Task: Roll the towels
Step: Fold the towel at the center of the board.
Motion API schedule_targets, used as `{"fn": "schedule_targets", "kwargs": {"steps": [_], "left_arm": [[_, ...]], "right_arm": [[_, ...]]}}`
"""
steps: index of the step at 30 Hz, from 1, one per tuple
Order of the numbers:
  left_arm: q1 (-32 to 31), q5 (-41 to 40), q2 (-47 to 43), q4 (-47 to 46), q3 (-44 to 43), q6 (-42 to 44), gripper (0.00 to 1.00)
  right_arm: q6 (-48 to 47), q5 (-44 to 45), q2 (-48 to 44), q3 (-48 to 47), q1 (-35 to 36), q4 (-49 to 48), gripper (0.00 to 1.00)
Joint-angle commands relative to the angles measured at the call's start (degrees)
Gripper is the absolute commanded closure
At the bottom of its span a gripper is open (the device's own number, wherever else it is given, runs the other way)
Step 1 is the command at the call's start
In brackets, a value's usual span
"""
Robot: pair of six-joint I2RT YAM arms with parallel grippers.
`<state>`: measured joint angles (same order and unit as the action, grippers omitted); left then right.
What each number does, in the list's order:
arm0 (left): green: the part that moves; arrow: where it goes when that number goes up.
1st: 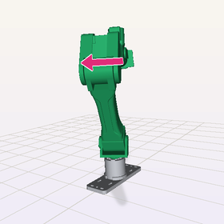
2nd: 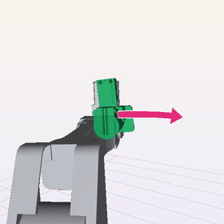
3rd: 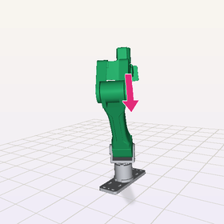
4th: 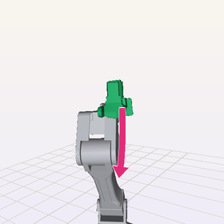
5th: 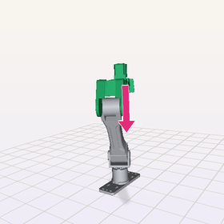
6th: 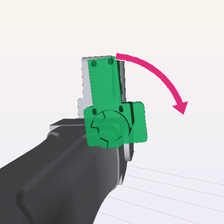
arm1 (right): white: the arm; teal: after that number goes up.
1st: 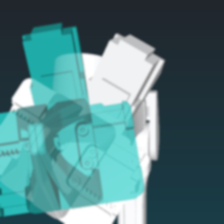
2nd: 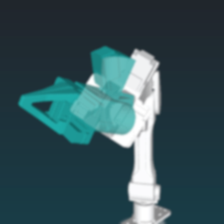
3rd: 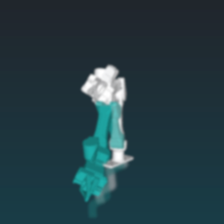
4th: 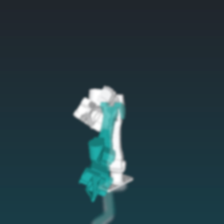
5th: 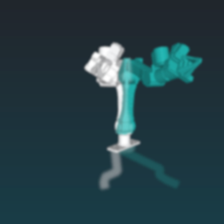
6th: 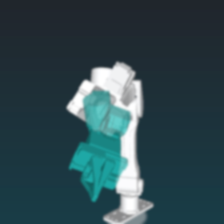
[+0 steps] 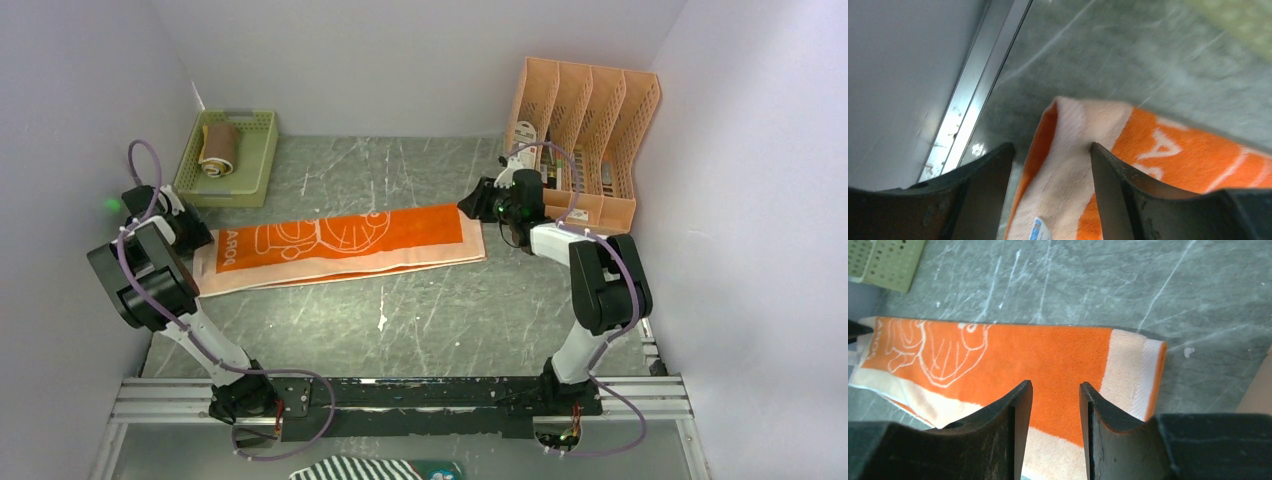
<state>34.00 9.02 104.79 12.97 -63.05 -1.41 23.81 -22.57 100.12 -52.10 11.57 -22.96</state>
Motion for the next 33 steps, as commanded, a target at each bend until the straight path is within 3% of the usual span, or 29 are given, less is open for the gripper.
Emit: {"fn": "schedule_targets", "kwargs": {"steps": [1,6,10,14,17,23,27,33], "left_arm": [[2.5,3.5,2.4,-1.9,0.8,7.2,0.28],[4.1,1.9,1.9,-1.8,2.7,8.8,0.27],[4.1,2.6,1.9,-0.5,3.4,10.1,0.38],[4.1,2.8,-0.5,-2.0,6.4,10.6,0.6],[3.7,2.9,-2.7,-4.4,10.1,9.7,0.92],[0.9,3.2,-3.4,-4.6,9.1,3.0,0.93],[-2.4,-9.1,-10.7,-4.7,7.7,-4.0,0.93],[-4.5,-25.1,-17.4,3.8,-0.3,-10.6,0.93]], "right_arm": [[1.4,-2.8,-4.8,1.6,-0.2,-3.2,0.6],[1.5,-3.7,-6.2,2.3,-0.2,-3.9,0.6],[2.0,-4.6,-5.0,1.8,-0.4,-4.0,0.6],[2.4,-5.2,-4.3,1.4,-0.8,-4.2,0.6],[2.8,-5.5,-4.3,1.6,-1.2,-4.7,0.6],[3.6,-6.3,-5.5,2.6,-1.8,-5.3,0.6],[4.2,-6.4,-6.7,3.5,-1.7,-5.9,0.6],[2.6,-4.5,-7.5,2.6,-0.1,-3.4,0.6]]}}
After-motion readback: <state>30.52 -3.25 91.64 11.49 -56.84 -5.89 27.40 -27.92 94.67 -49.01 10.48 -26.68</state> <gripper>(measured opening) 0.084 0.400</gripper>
